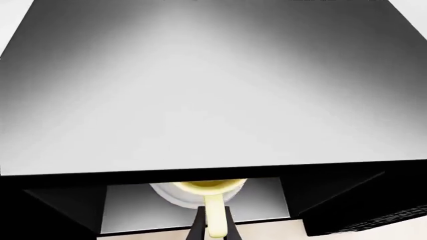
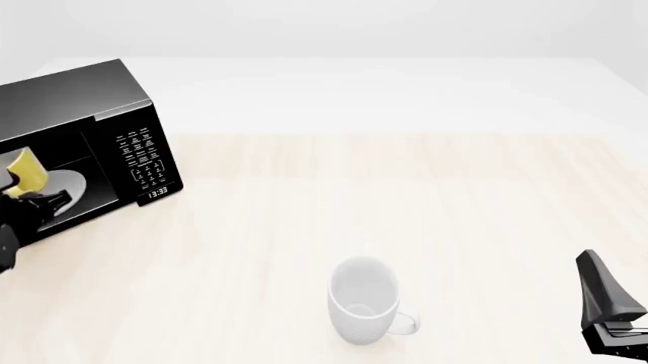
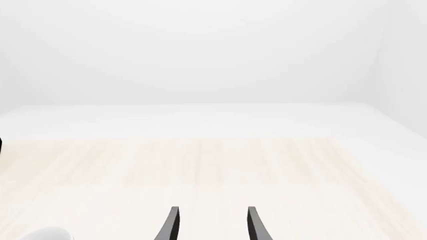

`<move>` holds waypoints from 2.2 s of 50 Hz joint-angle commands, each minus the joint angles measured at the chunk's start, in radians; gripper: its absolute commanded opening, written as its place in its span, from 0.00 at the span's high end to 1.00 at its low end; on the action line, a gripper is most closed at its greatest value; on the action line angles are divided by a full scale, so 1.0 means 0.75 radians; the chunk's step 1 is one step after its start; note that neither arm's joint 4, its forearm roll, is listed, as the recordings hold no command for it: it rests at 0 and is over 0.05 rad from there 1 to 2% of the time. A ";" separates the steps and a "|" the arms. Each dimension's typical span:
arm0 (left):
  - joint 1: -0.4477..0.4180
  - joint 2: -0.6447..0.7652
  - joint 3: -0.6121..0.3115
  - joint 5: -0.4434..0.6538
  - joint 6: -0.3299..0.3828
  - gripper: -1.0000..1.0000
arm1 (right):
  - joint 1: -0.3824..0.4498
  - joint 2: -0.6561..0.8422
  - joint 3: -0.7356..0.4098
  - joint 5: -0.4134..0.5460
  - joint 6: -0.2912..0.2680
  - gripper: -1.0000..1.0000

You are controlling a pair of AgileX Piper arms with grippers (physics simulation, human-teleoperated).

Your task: Put the yellow and white mug in the microwave and close it.

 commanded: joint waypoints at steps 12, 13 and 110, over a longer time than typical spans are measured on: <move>0.009 0.088 -0.134 0.103 -0.012 1.00 | 0.000 0.000 0.000 0.000 0.000 0.00; 0.009 0.088 -0.134 0.103 -0.012 1.00 | 0.000 0.000 0.000 0.000 0.000 0.00; 0.019 0.052 0.009 0.075 0.032 0.00 | 0.000 0.000 0.000 0.000 0.000 0.00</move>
